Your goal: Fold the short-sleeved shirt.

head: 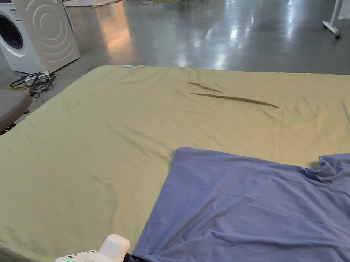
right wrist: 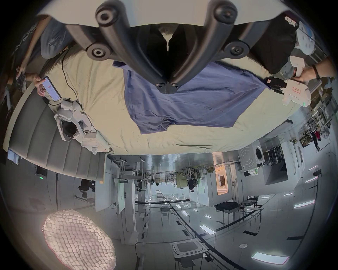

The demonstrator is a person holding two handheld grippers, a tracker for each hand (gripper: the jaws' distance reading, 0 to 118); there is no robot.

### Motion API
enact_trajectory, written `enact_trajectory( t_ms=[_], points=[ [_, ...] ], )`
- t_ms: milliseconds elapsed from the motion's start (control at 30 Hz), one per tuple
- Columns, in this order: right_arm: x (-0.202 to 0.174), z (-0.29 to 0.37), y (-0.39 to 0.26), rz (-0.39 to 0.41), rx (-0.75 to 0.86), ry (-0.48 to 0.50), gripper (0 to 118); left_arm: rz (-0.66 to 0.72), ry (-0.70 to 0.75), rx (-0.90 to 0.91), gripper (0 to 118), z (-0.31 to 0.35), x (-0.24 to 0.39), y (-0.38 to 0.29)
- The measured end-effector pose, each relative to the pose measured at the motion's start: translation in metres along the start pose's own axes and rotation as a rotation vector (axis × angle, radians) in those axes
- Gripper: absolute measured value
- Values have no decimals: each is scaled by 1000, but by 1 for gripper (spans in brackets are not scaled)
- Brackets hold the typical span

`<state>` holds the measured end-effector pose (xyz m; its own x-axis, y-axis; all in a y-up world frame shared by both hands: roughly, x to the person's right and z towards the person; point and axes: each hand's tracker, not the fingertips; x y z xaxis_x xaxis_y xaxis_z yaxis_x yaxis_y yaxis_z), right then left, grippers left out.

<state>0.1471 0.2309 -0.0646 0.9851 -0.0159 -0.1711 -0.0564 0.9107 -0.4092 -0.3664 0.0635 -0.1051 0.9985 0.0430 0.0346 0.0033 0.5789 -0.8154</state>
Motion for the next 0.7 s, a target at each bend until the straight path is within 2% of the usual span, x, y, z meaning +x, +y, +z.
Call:
enact_trajectory(
  t_ms=[67,167,333,367,400,433,467,500,600,633,700],
  points=[
    [5,3,-3,-6,-4,-7,0,10,-31,-24,21,0,2,4],
    [14,5,-7,-24,-14,-26,0,-34,14,-51,10,-6,9,7],
    [42,5,-15,-78,-51,-122,1,-191,89,-163,9,-20,30,18],
    [52,2,-17,-94,-90,-142,15,-220,105,-193,9,-23,33,24],
    [60,-1,-19,-103,-121,-163,38,-226,107,-224,9,-25,35,28],
    [67,-6,-23,-108,-152,-180,77,-220,106,-251,9,-28,36,33],
    [76,-15,-28,-120,-203,-180,98,-214,103,-257,9,-30,34,37],
    [92,-25,-40,-145,-257,-178,104,-207,99,-263,9,-31,33,38],
    [112,-52,-59,-201,-300,-137,102,-185,87,-252,9,-24,33,36],
    [120,-65,-68,-207,-325,-127,102,-172,79,-245,9,-23,32,35],
    [128,-87,-80,-162,-336,-104,102,-134,64,-235,9,-23,29,35]
  ],
)
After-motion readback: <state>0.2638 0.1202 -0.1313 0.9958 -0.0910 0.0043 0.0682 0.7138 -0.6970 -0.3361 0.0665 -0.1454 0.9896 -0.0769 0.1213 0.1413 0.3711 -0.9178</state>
